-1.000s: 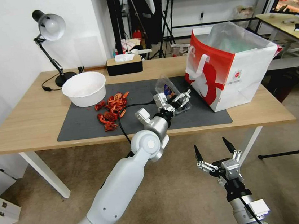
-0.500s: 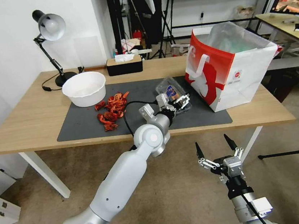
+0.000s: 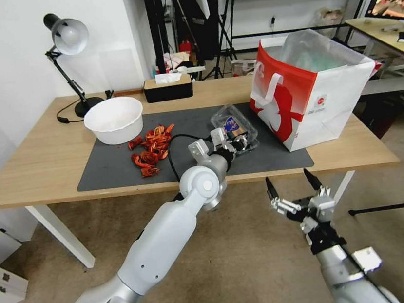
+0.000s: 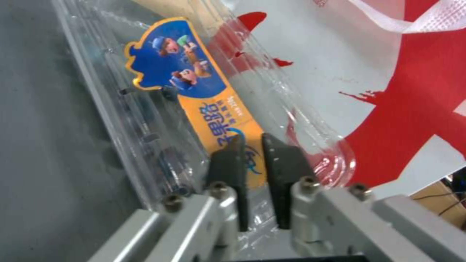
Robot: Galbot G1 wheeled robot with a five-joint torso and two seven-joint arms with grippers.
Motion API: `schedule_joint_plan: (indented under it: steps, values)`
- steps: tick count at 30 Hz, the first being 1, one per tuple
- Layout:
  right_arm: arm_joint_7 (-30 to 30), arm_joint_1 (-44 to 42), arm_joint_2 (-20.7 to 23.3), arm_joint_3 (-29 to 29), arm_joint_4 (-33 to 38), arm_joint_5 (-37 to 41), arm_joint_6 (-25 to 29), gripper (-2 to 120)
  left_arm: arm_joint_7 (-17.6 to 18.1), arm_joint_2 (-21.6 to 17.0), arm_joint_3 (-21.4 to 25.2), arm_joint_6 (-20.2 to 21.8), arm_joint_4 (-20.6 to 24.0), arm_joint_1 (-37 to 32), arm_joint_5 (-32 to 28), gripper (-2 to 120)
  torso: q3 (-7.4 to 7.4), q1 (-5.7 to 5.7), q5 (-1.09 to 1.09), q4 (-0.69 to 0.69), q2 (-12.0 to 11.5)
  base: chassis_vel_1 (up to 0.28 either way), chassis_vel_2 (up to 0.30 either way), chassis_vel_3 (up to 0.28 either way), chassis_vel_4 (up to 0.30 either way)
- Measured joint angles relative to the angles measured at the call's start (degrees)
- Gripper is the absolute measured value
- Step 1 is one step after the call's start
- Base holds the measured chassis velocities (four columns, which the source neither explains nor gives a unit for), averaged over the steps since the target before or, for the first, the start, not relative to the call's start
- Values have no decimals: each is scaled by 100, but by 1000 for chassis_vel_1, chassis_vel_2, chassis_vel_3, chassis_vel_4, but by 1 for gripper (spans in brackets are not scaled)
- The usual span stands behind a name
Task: Close the takeout container lid, then place the container into the takeout bag.
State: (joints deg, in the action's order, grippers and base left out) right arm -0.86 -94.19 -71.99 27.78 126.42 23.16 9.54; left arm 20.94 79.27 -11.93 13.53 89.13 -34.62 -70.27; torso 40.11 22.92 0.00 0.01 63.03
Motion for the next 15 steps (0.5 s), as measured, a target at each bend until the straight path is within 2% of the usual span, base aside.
schedule_joint_plan:
  steps: [1,2,5,6,7,8,10,15]
  values:
    - [5,135,63,40,24,386,-147,100,-1,-5,-3,0,-15,0,-4,2,0,0,0,0,0,0,0,0,0]
    - [5,135,63,40,24,386,-147,100,-1,-5,-3,0,-15,0,-4,2,0,0,0,0,0,0,0,0,0]
    - [-29,578,274,159,67,1767,-717,100,-11,-5,-5,-8,-33,1,-12,0,0,0,0,0,0,0,0,0,0]
    - [-29,578,274,159,67,1767,-717,100,-11,-5,-5,-8,-33,1,-12,0,0,0,0,0,0,0,0,0,0]
    - [-101,780,367,184,35,2348,-1007,100,-15,-5,-2,-13,-37,5,-24,0,0,0,0,-1,0,0,0,0,0]
    - [-101,780,367,184,35,2348,-1007,100,-15,-5,-2,-13,-37,5,-24,0,0,0,0,-1,0,0,0,0,0]
    - [-424,1414,516,102,-237,3552,-1678,100,-27,-16,5,-25,-68,24,-57,0,0,0,1,-1,0,0,0,0,0]
    - [-749,1927,547,0,-438,4140,-2124,100,-26,-20,9,-34,-71,35,-66,0,1,0,0,-1,0,0,0,0,0]
